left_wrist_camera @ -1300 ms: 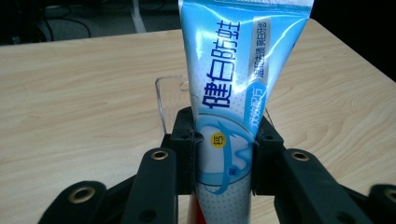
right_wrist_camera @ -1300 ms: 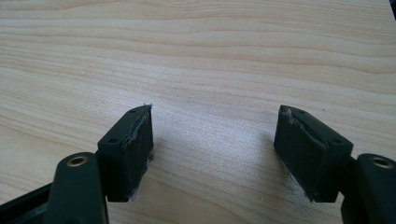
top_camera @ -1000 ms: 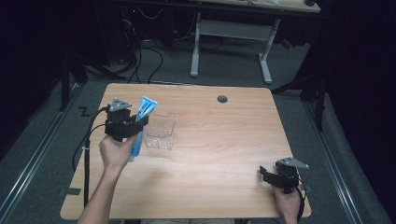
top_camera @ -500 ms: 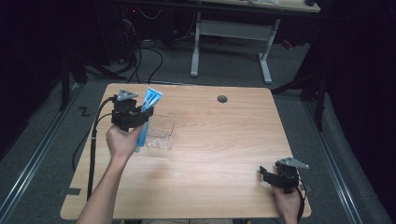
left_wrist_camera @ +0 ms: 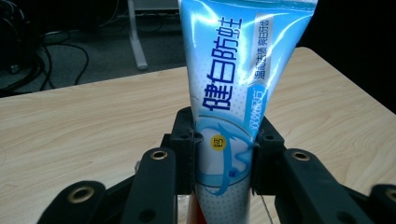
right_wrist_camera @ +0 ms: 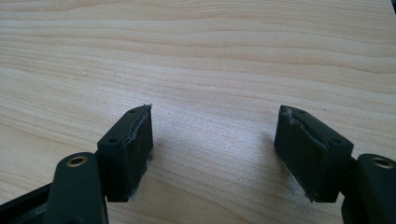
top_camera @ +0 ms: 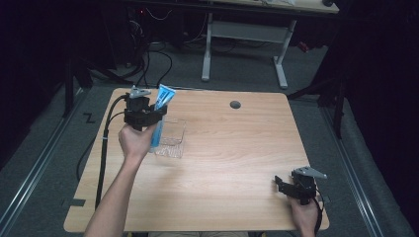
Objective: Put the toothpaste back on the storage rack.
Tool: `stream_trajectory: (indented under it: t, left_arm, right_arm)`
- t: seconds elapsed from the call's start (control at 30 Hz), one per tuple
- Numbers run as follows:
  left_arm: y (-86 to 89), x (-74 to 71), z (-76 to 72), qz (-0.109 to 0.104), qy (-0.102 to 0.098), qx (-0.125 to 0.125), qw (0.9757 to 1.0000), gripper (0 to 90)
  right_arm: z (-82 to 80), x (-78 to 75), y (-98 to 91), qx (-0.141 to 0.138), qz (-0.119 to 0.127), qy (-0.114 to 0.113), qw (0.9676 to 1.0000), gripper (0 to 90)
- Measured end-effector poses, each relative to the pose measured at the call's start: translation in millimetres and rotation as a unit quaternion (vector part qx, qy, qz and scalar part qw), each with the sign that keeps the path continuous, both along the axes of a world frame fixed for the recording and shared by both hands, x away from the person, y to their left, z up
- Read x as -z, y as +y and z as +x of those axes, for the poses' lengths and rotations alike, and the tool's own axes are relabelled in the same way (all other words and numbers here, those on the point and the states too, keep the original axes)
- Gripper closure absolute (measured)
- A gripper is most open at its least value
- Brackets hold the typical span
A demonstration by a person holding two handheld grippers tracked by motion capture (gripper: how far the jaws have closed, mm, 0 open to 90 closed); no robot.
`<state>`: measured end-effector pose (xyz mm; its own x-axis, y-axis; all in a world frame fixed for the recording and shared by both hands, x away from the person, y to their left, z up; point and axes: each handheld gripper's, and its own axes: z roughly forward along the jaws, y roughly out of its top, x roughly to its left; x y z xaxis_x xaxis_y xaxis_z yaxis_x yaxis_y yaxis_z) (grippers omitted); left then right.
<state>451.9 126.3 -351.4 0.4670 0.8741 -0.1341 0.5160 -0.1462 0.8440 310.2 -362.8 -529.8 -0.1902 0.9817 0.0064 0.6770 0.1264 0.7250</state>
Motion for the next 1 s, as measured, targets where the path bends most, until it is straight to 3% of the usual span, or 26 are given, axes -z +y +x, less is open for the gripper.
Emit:
stream_trajectory:
  t: [0.13, 0.3, 0.57, 0.7, 0.83, 1.0]
  left_arm:
    - [-1.0, 1.5, 5.4, 0.005, -0.002, -0.005, 1.0, 68.3]
    - [-2.6, 1.3, 7.3, -0.009, -0.011, -0.004, 0.9999, 68.1]
    - [-13.1, 2.8, 18.0, -0.008, -0.013, -0.003, 0.9999, 67.9]
    - [-16.8, 3.9, 22.8, -0.023, -0.016, -0.001, 0.9996, 67.9]
    - [-22.7, 5.3, 26.8, -0.007, -0.021, 0.003, 0.9997, 67.7]
    - [-26.4, 6.2, 29.9, -0.01, -0.025, 0.002, 0.9996, 67.5]
  right_arm:
    - [0.0, 0.0, -0.1, 0.0, 0.0, 0.0, 1.0, 28.2]
    - [0.0, 0.0, 0.2, 0.0, -0.001, 0.0, 1.0, 28.2]
    - [0.0, 0.1, 0.1, -0.001, -0.002, 0.0, 1.0, 28.3]
    - [-0.1, 0.1, 0.4, 0.0, -0.002, 0.0, 1.0, 28.3]
    - [-0.1, 0.1, 0.5, 0.0, -0.003, 0.0, 1.0, 28.4]
    - [-0.1, 0.1, 0.4, 0.0, -0.002, 0.0, 1.0, 28.3]
